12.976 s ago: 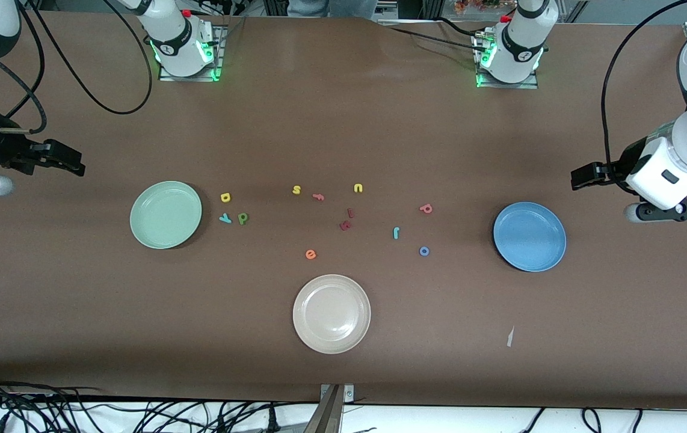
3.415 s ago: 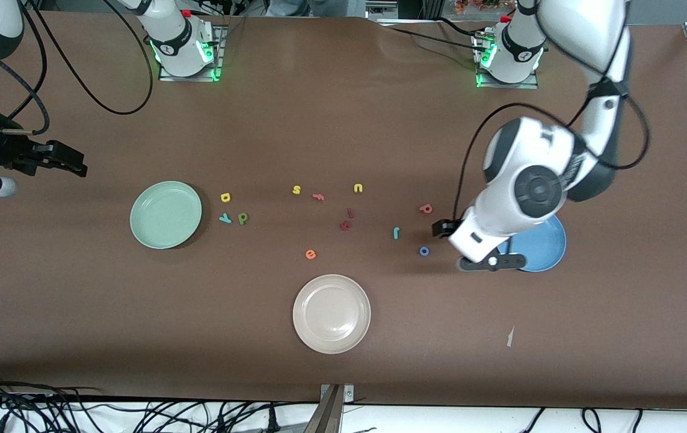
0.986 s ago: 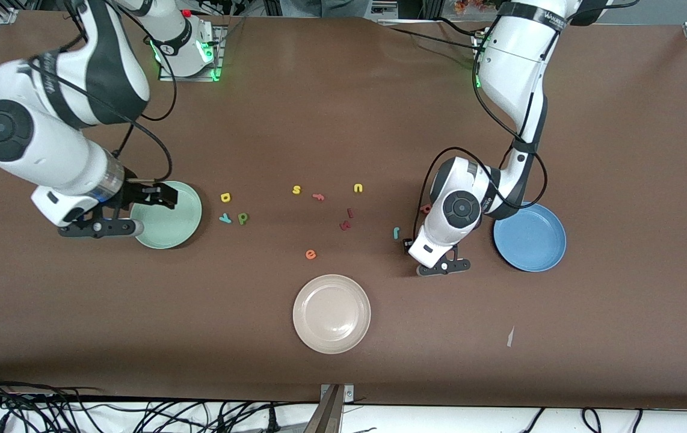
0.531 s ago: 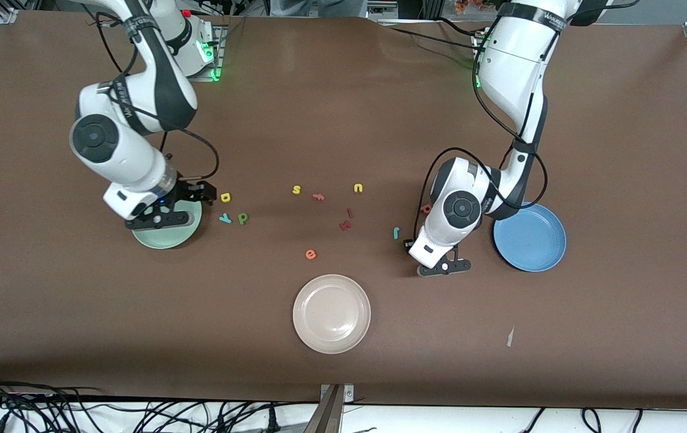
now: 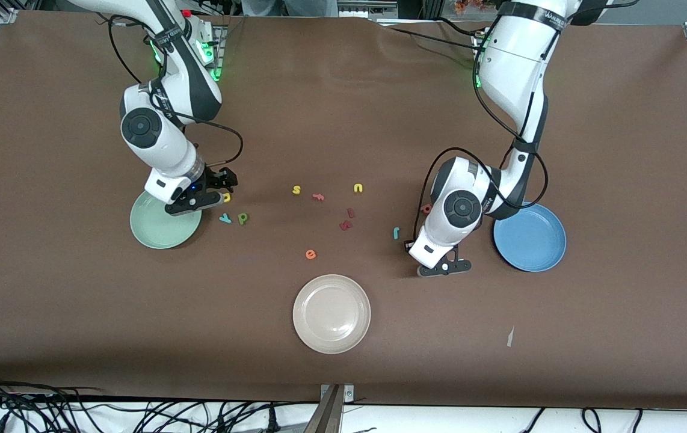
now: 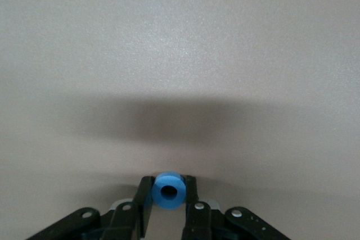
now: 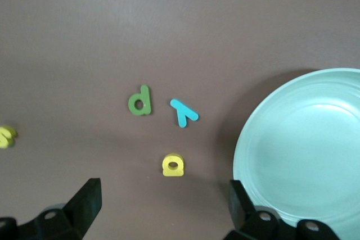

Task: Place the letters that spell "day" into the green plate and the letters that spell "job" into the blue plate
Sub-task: 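Drop the blue o on the blue plate while the right gripper grasps yellow letter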

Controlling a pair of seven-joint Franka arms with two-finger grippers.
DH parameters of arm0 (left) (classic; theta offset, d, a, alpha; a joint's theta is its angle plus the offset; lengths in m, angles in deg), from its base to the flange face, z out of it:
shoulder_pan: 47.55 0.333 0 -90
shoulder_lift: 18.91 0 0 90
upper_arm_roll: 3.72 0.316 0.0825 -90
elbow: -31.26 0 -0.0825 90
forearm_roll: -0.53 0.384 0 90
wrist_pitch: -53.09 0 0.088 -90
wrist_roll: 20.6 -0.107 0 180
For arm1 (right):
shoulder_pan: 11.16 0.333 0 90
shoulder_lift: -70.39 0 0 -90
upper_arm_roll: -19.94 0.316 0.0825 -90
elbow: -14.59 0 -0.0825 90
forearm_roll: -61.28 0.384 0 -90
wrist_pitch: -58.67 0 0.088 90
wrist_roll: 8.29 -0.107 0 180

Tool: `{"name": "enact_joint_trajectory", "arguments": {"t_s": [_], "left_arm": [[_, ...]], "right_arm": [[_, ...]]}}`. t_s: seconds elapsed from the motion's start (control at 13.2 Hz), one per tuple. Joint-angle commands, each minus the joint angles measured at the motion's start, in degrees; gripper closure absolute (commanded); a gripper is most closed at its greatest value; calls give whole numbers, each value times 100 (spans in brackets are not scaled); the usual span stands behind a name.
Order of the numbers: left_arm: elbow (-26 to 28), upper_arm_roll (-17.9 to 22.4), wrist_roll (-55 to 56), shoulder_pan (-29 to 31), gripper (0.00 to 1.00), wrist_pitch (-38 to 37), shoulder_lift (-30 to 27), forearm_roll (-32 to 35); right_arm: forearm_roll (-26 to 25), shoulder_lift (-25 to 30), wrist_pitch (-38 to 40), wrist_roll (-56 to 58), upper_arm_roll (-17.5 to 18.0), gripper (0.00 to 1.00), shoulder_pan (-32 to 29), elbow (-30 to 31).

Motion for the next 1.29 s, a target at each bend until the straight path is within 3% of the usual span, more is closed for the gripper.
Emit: {"name": "enact_joint_trajectory", "arguments": {"t_s": [0.0, 0.15, 0.38, 0.61, 0.91, 1.14, 1.21], "left_arm": [[9, 46, -112, -7, 100, 40, -40, -101], [9, 63, -252, 19, 100, -126, -163, -101], [97, 81, -988, 317, 100, -802, -567, -101], [429, 81, -1867, 783, 100, -1428, -1128, -92], [1580, 72, -2703, 1346, 100, -1349, -2121, 734], [2713, 72, -2880, 1565, 100, -360, -2729, 1277], [2821, 64, -2994, 1680, 99, -104, -2704, 1305]], "right_arm": [[4, -10, -160, 551, 39, 0, -80, 248], [-5, -204, -316, 710, 39, 0, -115, 379], [-5, -424, -1335, 921, 39, 0, -124, 862], [-5, -521, -1487, 922, 126, 0, -124, 863], [-14, -661, -1785, 922, 241, 0, -115, 811], [-14, -741, -1935, 931, 241, 2, -124, 819], [-22, -767, -1952, 931, 241, 6, -115, 819]]}}
